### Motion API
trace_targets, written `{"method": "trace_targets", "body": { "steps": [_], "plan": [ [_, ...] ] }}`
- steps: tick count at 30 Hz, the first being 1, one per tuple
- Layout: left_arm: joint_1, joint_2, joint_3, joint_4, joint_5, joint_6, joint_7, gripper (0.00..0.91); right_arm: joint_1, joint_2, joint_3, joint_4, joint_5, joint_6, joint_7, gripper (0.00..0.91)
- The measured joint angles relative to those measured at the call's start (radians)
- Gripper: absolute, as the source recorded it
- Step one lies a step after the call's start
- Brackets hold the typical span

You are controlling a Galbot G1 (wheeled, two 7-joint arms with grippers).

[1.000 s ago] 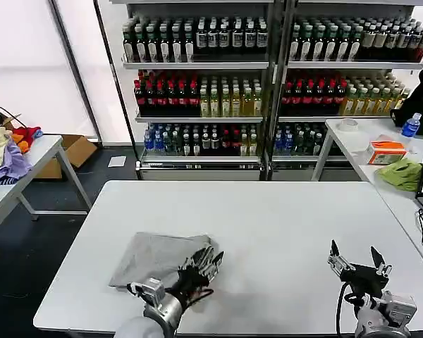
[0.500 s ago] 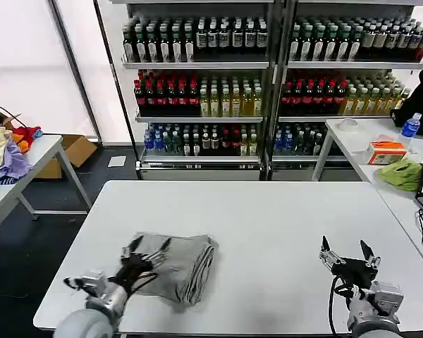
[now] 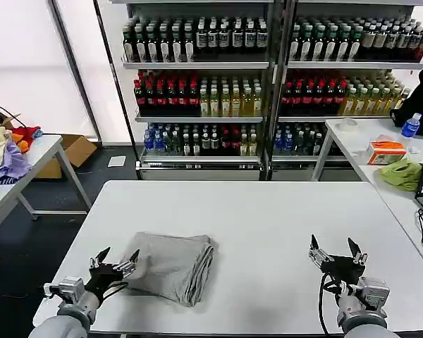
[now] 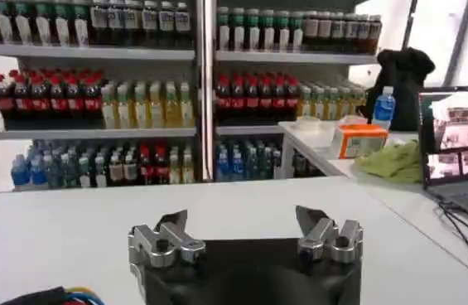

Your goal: Fold and organize the clothes.

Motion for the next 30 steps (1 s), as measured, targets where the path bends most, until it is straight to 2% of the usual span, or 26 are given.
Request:
{"method": "trace_targets", "body": {
  "steps": [12, 30],
  "plan": [
    [0.038, 0.028, -0.013, -0.074, 0.016, 0.013, 0.027, 0.907, 0.018, 0.01, -0.016, -0.014, -0.003, 0.0, -0.001, 0.907],
    [-0.023, 0.011, 0.004, 0.056, -0.049, 0.018, 0.064, 0.907, 0.001, 0.028, -0.038, -0.013, -0.042, 0.004, -0.008, 0.907]
  ]
}}
